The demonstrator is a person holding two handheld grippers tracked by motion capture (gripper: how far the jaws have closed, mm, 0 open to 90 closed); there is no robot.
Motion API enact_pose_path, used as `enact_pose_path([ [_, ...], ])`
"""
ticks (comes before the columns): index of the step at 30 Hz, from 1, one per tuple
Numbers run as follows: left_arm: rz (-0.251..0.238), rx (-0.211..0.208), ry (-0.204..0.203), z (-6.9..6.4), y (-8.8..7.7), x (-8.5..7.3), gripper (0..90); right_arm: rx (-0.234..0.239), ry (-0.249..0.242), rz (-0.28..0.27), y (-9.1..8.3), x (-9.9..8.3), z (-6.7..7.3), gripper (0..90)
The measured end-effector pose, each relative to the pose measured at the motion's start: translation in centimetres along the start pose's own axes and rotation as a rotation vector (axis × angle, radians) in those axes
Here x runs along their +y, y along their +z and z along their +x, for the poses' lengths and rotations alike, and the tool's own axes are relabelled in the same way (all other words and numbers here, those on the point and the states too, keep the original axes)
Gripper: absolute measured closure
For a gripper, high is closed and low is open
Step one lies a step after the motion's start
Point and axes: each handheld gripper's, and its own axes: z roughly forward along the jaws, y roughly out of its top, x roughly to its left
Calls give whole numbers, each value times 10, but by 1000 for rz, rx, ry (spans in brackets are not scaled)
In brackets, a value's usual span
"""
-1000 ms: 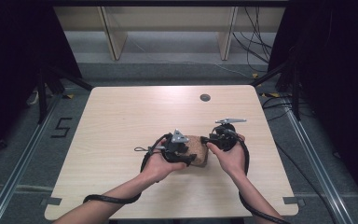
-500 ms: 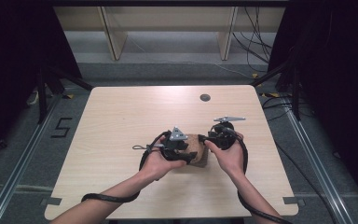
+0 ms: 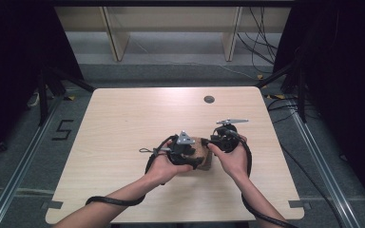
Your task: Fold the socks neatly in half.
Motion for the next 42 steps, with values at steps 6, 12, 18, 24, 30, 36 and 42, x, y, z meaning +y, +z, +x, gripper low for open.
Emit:
enact_pose_path([
  [6,-20,-9,-4,-6,7,-3,512,-14,-42,41,-2,-3,5,648],
  [12,-80,-27,-11,0,-16,4,493,-26,-83,52,6,-8,2,678],
  [18,-90,107,-12,34,-59,1,602,-29,-83,44,6,-11,0,685],
  [24,-52,65,-61,44,-38,-23,666,-25,-78,44,5,-13,0,691],
  [30,-16,59,-61,34,-12,-31,693,-28,-85,52,4,-15,-4,699],
  [36,4,96,-13,29,-5,-35,698,-26,-98,50,5,-17,-5,709],
  [42,-100,54,-68,35,-19,-19,682,-30,-104,46,5,-17,-6,712],
])
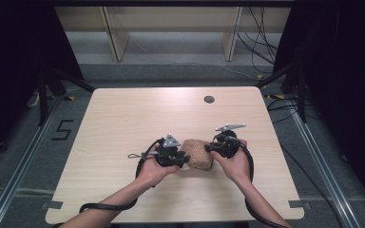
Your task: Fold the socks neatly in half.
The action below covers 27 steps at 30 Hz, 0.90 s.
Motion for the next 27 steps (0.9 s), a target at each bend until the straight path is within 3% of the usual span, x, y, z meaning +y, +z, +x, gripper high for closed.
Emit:
enact_pose_path([
  [4,-48,39,-11,7,6,22,680,-8,-9,-4,0,0,0,713],
  [6,-10,66,-4,13,18,25,692,-8,-4,-5,0,-1,0,713],
  [8,21,81,-32,16,32,23,708,-7,-8,-6,0,-1,-1,714],
  [10,54,101,1,14,39,21,728,6,0,-4,1,-2,-1,714],
  [11,70,113,16,13,42,20,733,5,-31,-8,1,-2,-3,714],
  [14,84,132,24,11,47,16,749,-2,22,-8,1,-4,0,714],
  [15,88,142,34,10,47,16,751,-12,35,6,0,-4,1,714],
  [16,97,142,44,9,47,16,752,-2,-9,-19,2,-4,-2,714],
  [19,99,158,60,7,47,16,753,6,-7,-15,3,-4,-2,714],
  [22,77,146,31,9,43,17,729,10,-25,-19,2,-4,-3,714],
  [23,73,140,15,11,40,19,696,13,9,-16,1,-4,-2,712],
  [25,59,133,6,13,33,23,625,35,0,-20,0,-2,-4,696],
  [27,22,113,0,13,26,28,576,26,31,-20,-3,-1,-2,664],
])
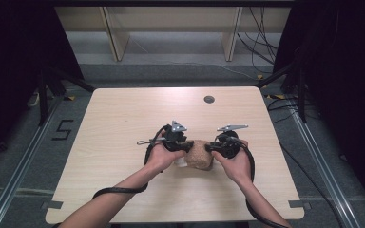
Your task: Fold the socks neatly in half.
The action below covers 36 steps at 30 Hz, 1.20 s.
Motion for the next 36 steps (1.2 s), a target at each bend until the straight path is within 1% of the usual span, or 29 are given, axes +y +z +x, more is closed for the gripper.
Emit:
enact_pose_path([
  [1,-1,2,22,0,-4,2,564,6,-17,-33,1,0,-1,643],
  [2,-14,5,27,-2,-6,3,555,6,-20,-38,0,1,-1,627],
  [3,-16,-2,40,-2,-8,4,548,6,-1,-30,-1,2,0,618],
  [4,-21,0,37,-4,-9,4,544,-7,8,-28,-2,2,2,609],
  [6,-19,-5,45,-7,-10,4,538,1,8,-43,-3,2,2,583],
  [7,-14,-15,51,-8,-10,4,535,7,10,-55,-3,2,2,571],
  [8,-15,-14,51,-9,-10,3,533,-7,9,-55,-4,3,2,556],
  [9,-14,-17,57,-10,-10,3,532,5,19,-66,-4,3,2,542],
  [10,-13,-29,58,-11,-10,4,532,-1,20,-67,-5,3,3,531],
  [11,-18,-30,59,-12,-10,3,532,16,11,-84,-5,3,2,525],
  [12,-17,-28,61,-12,-10,3,532,14,1,-98,-5,4,1,518],
  [13,-18,-31,65,-13,-10,3,532,17,-2,-101,-6,4,1,507],
  [16,-15,-38,61,-14,-10,4,530,21,10,-106,-7,6,1,491],
  [17,-16,-36,59,-14,-10,4,530,19,34,-87,-8,6,2,487],
  [18,-15,-33,61,-14,-11,4,529,24,7,-107,-7,7,1,481],
  [20,-27,-38,51,-14,-12,5,528,24,17,-106,-8,7,2,471],
  [21,-30,-37,55,-14,-13,5,527,23,16,-107,-9,8,2,466],
  [22,-32,-37,54,-14,-14,6,526,32,-1,-118,-9,9,1,461],
  [23,-39,-41,54,-14,-15,7,526,33,-5,-122,-9,9,1,457],
  [24,-39,-47,56,-14,-15,7,526,17,7,-122,-10,10,3,454],
  [25,-34,-46,59,-15,-15,7,526,19,16,-115,-11,10,4,452],
  [26,-31,-50,59,-15,-15,7,526,32,15,-120,-10,11,4,450],
  [27,-28,-47,58,-17,-15,7,527,31,18,-117,-11,11,4,449],
  [28,-24,-51,67,-18,-14,6,526,26,1,-117,-11,12,4,448],
  [32,-10,-59,80,-22,-12,3,534,35,10,-120,-11,11,5,450],
  [33,-7,-64,84,-24,-10,1,534,35,4,-111,-11,11,5,458],
  [34,-3,-71,87,-25,-9,0,536,30,15,-102,-11,10,6,479],
  [35,8,-76,92,-28,-7,-3,535,30,13,-93,-11,10,6,488],
  [36,14,-81,98,-30,-5,-5,535,31,-5,-86,-11,9,5,497],
])
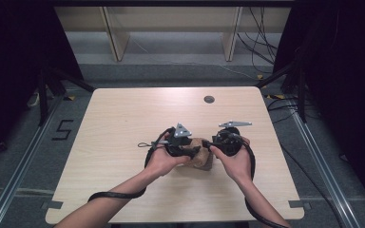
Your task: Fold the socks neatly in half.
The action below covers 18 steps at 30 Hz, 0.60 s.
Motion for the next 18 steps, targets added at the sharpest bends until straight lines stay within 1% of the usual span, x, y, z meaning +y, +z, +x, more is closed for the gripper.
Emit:
enact_pose_path([
  [1,6,-4,5,-2,2,-2,534,-4,25,16,0,-1,2,505],
  [2,2,-8,11,-4,4,-3,533,-9,39,35,0,-2,3,517],
  [3,2,-3,15,-5,5,-4,533,-15,26,40,1,-3,2,531],
  [4,-1,-1,12,-5,5,-3,533,-21,37,57,1,-4,2,539],
  [5,-1,-2,4,-5,6,-3,534,-21,25,55,2,-5,2,545],
  [6,-1,-4,-1,-4,6,-2,533,-18,37,64,2,-6,2,549],
  [7,0,-3,-1,-4,5,-2,533,-26,35,70,2,-6,2,549],
  [8,-3,-8,-2,-3,5,-1,532,-17,33,65,2,-7,1,549],
  [9,-6,-3,-3,-3,3,-1,530,-12,67,62,2,-7,4,548],
  [10,-10,1,-2,-3,2,0,526,-15,30,59,1,-6,-1,547],
  [12,-24,-2,-3,-3,-1,2,521,-20,36,42,1,-5,0,536],
  [13,-27,3,-2,-2,-2,3,520,-18,29,39,0,-4,0,528],
  [14,-30,2,-3,-2,-2,3,521,-10,38,36,-1,-4,1,523],
  [16,-32,1,1,-3,-3,4,520,-15,45,25,-2,-3,0,510],
  [17,-31,0,4,-3,-4,4,520,-19,32,15,-2,-2,-1,503],
  [18,-33,-6,5,-3,-4,5,520,-12,19,8,-2,-2,-1,499],
])
